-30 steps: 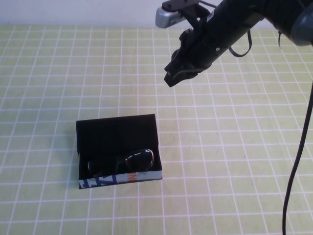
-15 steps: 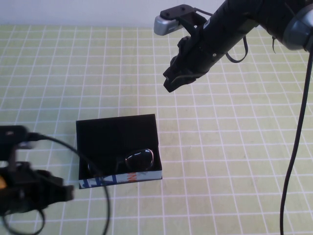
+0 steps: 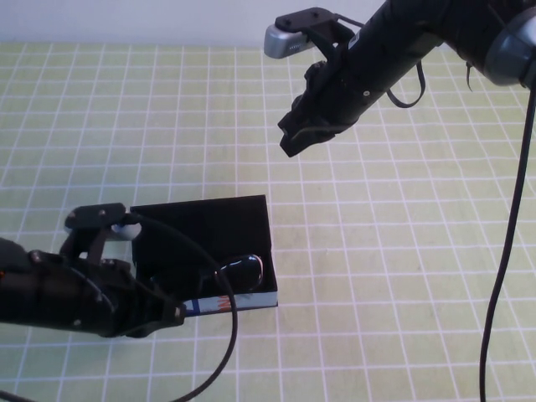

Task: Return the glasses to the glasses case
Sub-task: Close the glasses case

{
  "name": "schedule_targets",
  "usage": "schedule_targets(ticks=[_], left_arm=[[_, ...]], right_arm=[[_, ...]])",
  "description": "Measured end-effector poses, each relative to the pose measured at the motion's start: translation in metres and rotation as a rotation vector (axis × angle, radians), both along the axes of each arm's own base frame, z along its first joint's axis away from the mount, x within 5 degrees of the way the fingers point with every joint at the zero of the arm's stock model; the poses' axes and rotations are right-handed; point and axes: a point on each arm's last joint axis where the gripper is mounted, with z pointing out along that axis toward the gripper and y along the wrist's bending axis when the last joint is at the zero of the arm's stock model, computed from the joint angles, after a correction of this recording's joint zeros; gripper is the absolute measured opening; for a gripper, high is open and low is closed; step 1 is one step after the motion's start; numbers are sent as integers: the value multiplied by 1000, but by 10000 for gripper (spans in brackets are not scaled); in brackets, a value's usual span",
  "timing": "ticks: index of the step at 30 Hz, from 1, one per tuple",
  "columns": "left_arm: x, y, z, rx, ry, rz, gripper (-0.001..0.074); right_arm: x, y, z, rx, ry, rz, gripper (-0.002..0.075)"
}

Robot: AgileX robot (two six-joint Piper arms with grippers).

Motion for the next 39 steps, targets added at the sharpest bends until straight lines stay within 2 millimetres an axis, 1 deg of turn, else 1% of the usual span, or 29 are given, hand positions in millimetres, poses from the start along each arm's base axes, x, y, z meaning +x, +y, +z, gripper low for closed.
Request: schedule_targets(ticks=[4, 7, 11, 14, 21, 29, 32, 39], left_arm=[[8, -3, -17, -16, 17, -16, -2], [15, -5, -30, -14, 22, -8, -2], [22, -5, -44, -8, 19, 17, -2], [25, -6, -48, -12, 16, 26, -2], [27, -7, -50, -20, -3, 25, -2], [28, -7, -50, -23, -4, 28, -2], [28, -7, -50, -22, -5, 27, -2], [28, -7, -50, -22, -5, 27, -2]], right_arm=[[6, 2, -2, 31, -18, -58, -11], [13, 5, -7, 55, -26, -98, -11], [19, 9, -20, 73, -9, -118, -11], [24, 11, -31, 75, 5, -127, -11], [36, 16, -58, 73, 29, -172, -11], [42, 20, -92, 53, 119, -188, -11], [38, 21, -98, 47, 181, -170, -11], [27, 22, -98, 43, 291, -117, -11]])
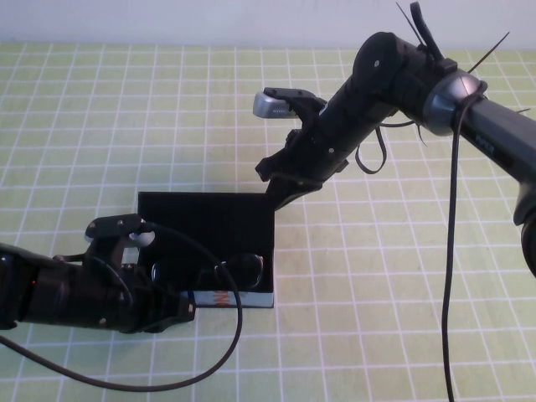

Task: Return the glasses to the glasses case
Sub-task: Close the glasses case

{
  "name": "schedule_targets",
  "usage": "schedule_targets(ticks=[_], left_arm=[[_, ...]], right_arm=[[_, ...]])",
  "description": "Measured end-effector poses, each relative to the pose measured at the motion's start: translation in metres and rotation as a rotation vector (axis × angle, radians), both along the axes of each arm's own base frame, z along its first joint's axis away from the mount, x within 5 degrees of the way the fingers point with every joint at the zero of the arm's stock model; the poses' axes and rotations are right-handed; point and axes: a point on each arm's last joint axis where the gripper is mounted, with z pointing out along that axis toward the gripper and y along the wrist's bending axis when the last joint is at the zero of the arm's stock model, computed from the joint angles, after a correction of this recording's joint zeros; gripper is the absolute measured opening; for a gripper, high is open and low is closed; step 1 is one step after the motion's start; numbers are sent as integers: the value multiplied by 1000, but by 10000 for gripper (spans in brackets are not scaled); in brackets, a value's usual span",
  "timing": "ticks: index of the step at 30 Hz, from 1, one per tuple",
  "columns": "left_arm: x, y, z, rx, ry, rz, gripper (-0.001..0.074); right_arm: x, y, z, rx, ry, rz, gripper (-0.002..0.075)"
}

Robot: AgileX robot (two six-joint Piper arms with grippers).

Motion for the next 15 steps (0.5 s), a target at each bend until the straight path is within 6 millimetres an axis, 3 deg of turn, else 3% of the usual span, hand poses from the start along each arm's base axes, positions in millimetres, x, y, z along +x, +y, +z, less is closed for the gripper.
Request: schedule_targets(ticks=[15], left_arm=[[1, 0, -1, -5, -10, 4, -2]], right_arm=[[-8, 11, 6, 88, 27, 36, -11]])
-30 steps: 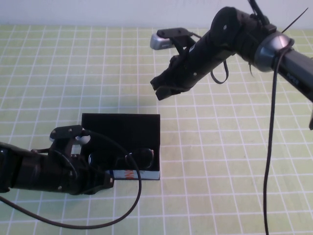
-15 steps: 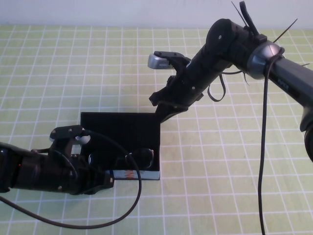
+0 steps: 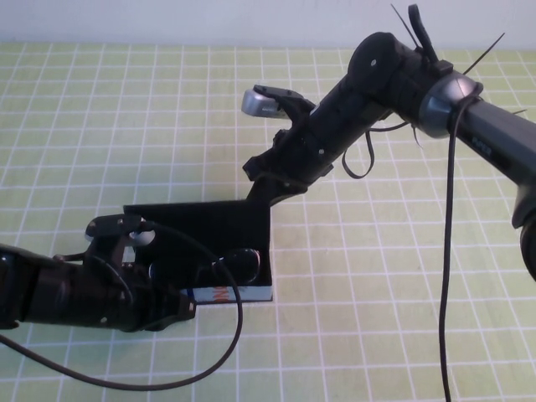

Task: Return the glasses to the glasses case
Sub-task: Close the glasses case

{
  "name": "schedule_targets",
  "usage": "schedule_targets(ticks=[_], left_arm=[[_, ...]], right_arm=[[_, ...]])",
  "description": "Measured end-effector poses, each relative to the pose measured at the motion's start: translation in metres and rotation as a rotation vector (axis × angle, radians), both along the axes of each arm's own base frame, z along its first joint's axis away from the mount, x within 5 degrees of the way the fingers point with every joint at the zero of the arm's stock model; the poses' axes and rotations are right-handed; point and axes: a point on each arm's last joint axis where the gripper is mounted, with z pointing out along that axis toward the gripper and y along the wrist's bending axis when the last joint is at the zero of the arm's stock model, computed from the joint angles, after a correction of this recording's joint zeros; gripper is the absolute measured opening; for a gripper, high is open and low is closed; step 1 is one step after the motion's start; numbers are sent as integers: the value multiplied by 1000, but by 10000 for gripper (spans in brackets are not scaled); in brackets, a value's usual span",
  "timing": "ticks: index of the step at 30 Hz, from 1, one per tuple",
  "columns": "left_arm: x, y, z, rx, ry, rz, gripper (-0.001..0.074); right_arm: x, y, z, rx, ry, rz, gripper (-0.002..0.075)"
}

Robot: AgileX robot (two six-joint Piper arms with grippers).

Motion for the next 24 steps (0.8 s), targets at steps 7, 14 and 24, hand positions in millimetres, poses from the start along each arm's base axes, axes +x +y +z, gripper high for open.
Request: schedule_targets(ticks=[7, 14, 24], left_arm=[[0, 0, 0, 5, -5, -2, -2], [-2, 0, 6, 1, -19, -14, -2], [-41, 10, 59, -9, -110, -55, -2]], right_arm=[[-33, 11, 16, -42, -21, 80, -11], [-58, 5, 12, -85, 26, 108, -11], [-63, 1, -3, -126, 63, 118, -11]])
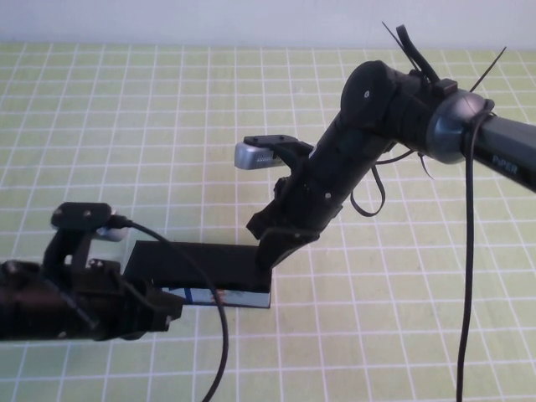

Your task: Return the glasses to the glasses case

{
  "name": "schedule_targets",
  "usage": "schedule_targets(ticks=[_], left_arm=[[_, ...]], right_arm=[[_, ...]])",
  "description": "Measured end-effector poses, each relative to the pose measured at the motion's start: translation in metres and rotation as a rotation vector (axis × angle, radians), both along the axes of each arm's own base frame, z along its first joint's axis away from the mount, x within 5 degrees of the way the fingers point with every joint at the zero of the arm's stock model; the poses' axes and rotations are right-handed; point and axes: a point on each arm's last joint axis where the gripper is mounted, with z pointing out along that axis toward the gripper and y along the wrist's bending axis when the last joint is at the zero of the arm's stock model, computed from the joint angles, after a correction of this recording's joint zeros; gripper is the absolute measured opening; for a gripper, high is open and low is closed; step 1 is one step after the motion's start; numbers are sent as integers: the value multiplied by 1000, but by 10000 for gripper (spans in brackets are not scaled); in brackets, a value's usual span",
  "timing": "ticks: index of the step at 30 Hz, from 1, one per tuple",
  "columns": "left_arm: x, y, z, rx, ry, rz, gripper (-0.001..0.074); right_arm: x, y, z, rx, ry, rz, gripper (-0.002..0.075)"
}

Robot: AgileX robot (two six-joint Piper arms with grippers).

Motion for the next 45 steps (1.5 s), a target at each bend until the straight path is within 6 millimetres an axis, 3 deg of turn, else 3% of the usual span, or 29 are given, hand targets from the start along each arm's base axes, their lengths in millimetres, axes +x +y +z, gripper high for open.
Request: schedule_targets(ticks=[6, 12, 15, 19, 25, 27, 32, 36, 45], left_arm=[[-35, 10, 39, -53, -169, 5, -2], [-67, 21, 73, -87, -400, 26, -2], [-82, 32, 83, -84, -535, 100, -2], [-108, 50, 88, -72, -739, 201, -2], [-152, 73, 75, -112, -1000, 337, -2], [-160, 80, 66, -128, -1063, 390, -2], [-158, 86, 28, -89, -1043, 463, -2], [-155, 86, 9, -63, -998, 467, -2], [-155, 87, 9, -67, -995, 482, -2]], right_arm=[[1, 5, -16, -11, 35, 5, -11], [0, 5, -15, -9, 33, 4, -11], [-3, 6, -5, -1, 8, 11, -11], [-12, 2, 32, 40, -70, 23, -11], [-49, -21, 105, 117, -206, 26, -11], [-65, -31, 122, 134, -236, 23, -11], [-106, -59, 154, 171, -347, -35, -11], [-140, -85, 163, 179, -434, -91, -11], [-213, -139, 155, 263, -612, -257, -11]])
